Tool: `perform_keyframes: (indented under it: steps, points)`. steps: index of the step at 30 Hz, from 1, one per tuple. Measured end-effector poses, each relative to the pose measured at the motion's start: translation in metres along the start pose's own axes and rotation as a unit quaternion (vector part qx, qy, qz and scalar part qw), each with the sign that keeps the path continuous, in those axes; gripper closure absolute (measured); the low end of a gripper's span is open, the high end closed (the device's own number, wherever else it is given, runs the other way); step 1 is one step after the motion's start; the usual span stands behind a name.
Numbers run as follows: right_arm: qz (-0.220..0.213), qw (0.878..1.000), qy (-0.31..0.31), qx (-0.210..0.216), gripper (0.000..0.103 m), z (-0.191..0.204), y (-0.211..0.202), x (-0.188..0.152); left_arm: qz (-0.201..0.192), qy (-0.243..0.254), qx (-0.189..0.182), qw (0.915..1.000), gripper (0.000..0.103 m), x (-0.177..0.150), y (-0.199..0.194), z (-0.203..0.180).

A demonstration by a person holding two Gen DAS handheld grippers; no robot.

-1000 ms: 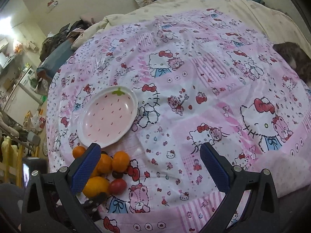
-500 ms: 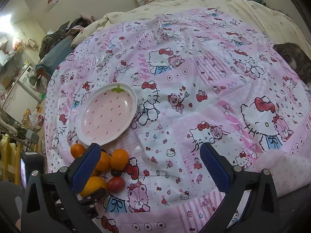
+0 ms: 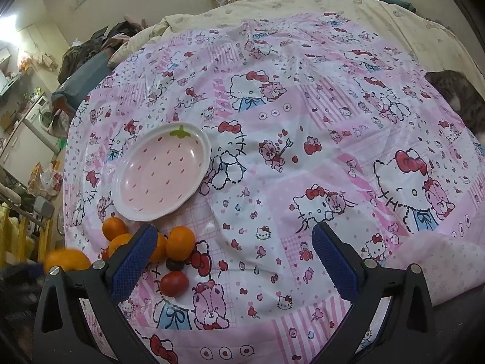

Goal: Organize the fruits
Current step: 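Lower the left gripper onto the large orange and close it, then grasp a dark purple grape with the right gripper while the left gripper holds the orange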

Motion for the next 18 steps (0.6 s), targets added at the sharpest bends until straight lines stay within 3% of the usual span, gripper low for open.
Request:
perform_keyframes:
  steps: [6,16,18]
  points:
    - [0.007,1.000,-0.011,0.000,0.000,0.005,0.006,-0.004,-0.005,-0.020,0.004,0.9998,0.050,0.010,0.009,0.023]
    - [0.041,0.999,-0.019,0.012,0.000,0.012,0.021,-0.017,0.007,-0.046,-0.018,0.9987,0.050,0.004,0.024,0.024]
    - [0.052,0.998,-0.014,0.034,0.007,0.016,0.023,-0.019,0.003,-0.046,-0.019,0.9988,0.050,0.004,0.021,0.024]
Point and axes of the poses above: each gripper's, at about its wrist camera, not at the fingertips, and y roughly the way its jaws point, z to its left, x to its top, the point moved 10 cm from there along y, roughly the way its jaws point, and after that the axes turned 11 degrees about x, right-handed, at the moved point
